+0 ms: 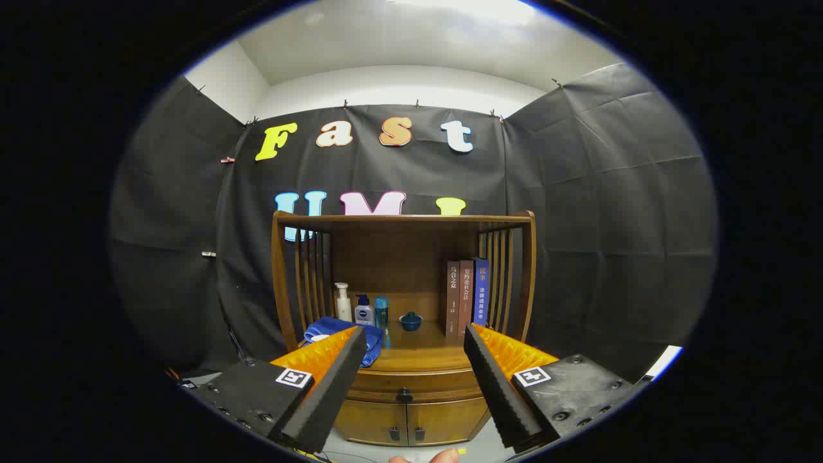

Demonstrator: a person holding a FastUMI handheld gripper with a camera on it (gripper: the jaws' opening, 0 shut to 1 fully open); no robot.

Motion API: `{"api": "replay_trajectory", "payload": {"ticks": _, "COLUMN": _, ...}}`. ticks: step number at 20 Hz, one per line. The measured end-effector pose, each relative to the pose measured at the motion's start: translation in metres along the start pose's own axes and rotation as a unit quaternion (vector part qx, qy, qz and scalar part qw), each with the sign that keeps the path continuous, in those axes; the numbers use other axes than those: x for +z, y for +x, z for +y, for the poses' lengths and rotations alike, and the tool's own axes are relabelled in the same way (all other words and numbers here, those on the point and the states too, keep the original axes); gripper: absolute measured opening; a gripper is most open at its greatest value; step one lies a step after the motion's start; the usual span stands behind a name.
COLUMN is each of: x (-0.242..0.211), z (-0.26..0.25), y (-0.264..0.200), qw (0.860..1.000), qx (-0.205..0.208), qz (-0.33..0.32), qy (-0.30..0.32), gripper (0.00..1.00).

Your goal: Pull open the drawer, take out the items inside it, and place them on the countertop above the cabinet.

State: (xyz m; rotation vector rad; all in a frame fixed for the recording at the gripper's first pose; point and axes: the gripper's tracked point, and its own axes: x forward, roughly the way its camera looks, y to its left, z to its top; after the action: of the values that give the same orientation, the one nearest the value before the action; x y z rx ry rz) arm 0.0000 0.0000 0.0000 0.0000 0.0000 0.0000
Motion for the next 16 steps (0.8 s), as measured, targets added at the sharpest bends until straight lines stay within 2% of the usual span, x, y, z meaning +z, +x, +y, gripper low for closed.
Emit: {"api": "replay_trajectory", "payload": {"ticks": 16, "x": -0.0073, "z": -0.0027, "y": 0.0005, "qw": 1.0, "qx": -0.001, "qz": 0.002, "qy": -0.006, "gripper": 0.98}}
